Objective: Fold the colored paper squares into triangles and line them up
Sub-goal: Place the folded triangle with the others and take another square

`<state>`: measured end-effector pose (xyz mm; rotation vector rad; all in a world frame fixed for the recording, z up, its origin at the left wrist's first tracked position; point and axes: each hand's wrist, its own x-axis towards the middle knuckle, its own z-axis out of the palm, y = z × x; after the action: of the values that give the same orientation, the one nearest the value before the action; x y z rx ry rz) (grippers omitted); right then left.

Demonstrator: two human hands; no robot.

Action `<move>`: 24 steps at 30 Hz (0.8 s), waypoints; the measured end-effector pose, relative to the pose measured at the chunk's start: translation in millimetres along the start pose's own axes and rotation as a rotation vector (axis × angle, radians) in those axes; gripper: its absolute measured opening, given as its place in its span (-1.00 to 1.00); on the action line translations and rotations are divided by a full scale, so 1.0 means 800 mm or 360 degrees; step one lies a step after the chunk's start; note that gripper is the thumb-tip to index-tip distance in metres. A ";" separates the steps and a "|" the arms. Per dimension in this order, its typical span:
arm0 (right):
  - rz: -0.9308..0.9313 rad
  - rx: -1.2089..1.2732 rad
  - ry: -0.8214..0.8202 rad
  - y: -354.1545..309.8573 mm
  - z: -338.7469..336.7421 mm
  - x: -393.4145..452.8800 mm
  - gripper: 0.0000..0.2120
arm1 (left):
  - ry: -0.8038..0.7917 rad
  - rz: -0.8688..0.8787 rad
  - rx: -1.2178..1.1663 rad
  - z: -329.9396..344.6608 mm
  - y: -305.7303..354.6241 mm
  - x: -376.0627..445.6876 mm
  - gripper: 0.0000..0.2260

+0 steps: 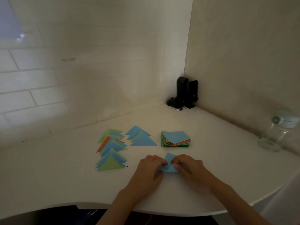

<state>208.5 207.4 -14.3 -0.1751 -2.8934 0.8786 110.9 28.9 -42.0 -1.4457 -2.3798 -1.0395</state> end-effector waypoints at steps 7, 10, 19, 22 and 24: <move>-0.0234 0.0119 0.0301 0.014 0.000 -0.015 -0.78 | 0.0061 0.0071 0.0195 0.008 0.012 -0.001 -0.86; -0.0313 0.0115 0.0419 0.018 0.003 -0.022 -0.78 | 0.0092 0.0049 0.0335 0.009 0.018 0.000 -0.86; -0.0083 -0.0128 0.0519 0.020 0.022 -0.016 -0.72 | 0.0077 -0.0235 0.0239 0.012 0.018 0.002 -0.79; 0.0019 -0.0115 0.0465 0.015 0.024 -0.011 -0.79 | 0.0081 -0.0403 0.0198 0.012 0.016 0.003 -0.79; 0.0049 -0.0099 0.0547 0.014 0.027 -0.008 -0.75 | 0.0104 -0.0464 0.0241 0.017 0.017 0.001 -0.77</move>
<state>213.1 204.4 -38.9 -0.3408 -2.6039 0.6851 124.2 42.2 -45.3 -1.0210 -2.6097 -0.9232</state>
